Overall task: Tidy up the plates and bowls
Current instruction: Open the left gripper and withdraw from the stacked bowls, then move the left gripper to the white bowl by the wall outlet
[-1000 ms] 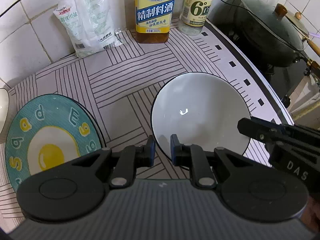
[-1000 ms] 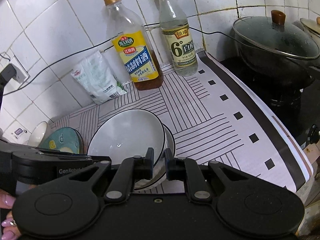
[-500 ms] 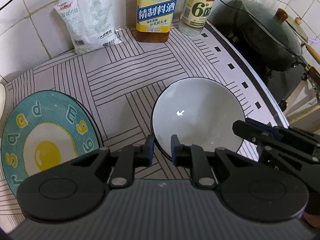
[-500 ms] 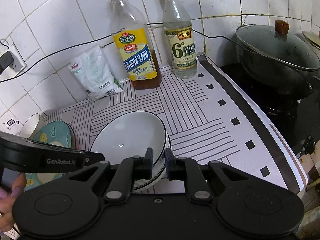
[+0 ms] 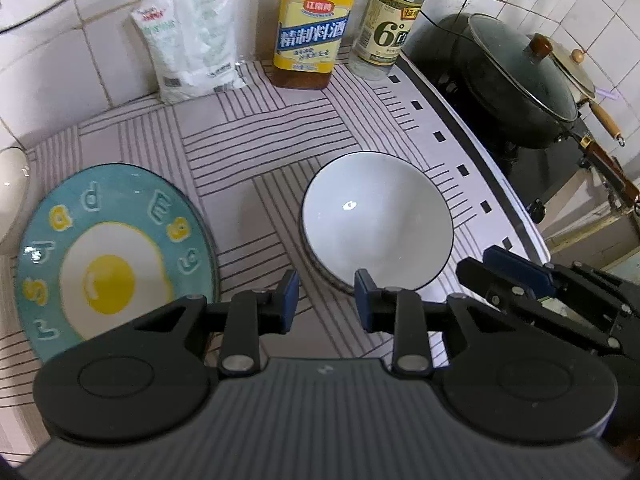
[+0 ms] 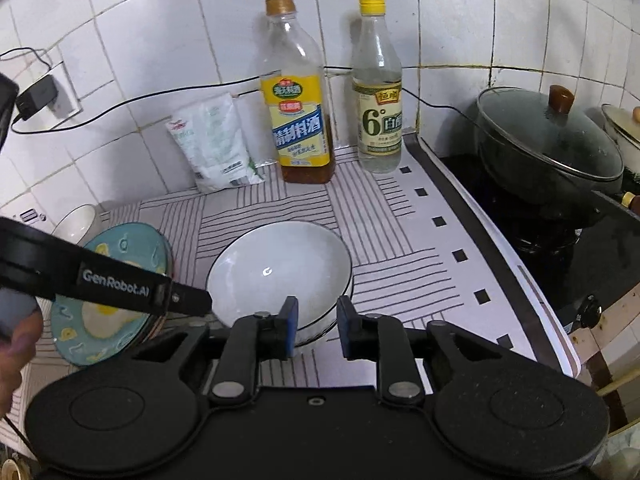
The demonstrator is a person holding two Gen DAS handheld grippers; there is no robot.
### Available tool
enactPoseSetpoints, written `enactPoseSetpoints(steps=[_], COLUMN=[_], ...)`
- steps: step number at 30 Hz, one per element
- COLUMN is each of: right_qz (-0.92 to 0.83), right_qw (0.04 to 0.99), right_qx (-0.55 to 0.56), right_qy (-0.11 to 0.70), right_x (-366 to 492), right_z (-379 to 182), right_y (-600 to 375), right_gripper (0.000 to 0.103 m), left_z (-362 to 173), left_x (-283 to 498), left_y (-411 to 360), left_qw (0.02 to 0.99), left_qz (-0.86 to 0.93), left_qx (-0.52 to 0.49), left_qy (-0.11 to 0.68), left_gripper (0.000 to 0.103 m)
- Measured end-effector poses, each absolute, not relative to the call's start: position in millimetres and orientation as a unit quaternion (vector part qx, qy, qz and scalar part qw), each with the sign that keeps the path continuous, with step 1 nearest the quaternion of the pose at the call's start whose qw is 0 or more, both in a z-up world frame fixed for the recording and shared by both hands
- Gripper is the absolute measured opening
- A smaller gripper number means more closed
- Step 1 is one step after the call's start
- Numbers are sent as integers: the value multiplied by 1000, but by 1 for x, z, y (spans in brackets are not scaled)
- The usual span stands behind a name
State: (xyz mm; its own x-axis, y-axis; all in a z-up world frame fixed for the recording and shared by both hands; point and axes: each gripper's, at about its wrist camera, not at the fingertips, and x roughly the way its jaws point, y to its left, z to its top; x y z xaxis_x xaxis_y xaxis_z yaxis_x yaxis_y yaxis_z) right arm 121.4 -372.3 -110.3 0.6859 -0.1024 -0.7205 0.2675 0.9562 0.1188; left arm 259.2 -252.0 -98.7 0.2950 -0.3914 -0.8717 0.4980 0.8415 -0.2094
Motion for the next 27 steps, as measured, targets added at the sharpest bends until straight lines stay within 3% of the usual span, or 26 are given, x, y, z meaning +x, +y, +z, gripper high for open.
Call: enactPoseSetpoints(steps=[17, 20, 24, 27], right_qz=[-82, -76, -58, -56], right_qw=[916, 916, 916, 909], right_qx=[73, 62, 56, 46], right_qy=[387, 389, 393, 411], right_x=[89, 82, 76, 78], right_z=[-69, -63, -60, -68], right_y=[-320, -307, -294, -285], right_gripper=[46, 57, 75, 75], left_z=[-68, -65, -61, -62], left_x=[219, 214, 205, 200], left_y=[-184, -169, -145, -128], left_qw=[805, 806, 808, 811], left_qz=[-284, -282, -283, -276], left_qx=[59, 65, 65, 59], left_qy=[517, 516, 512, 512], left_gripper=[41, 43, 56, 68])
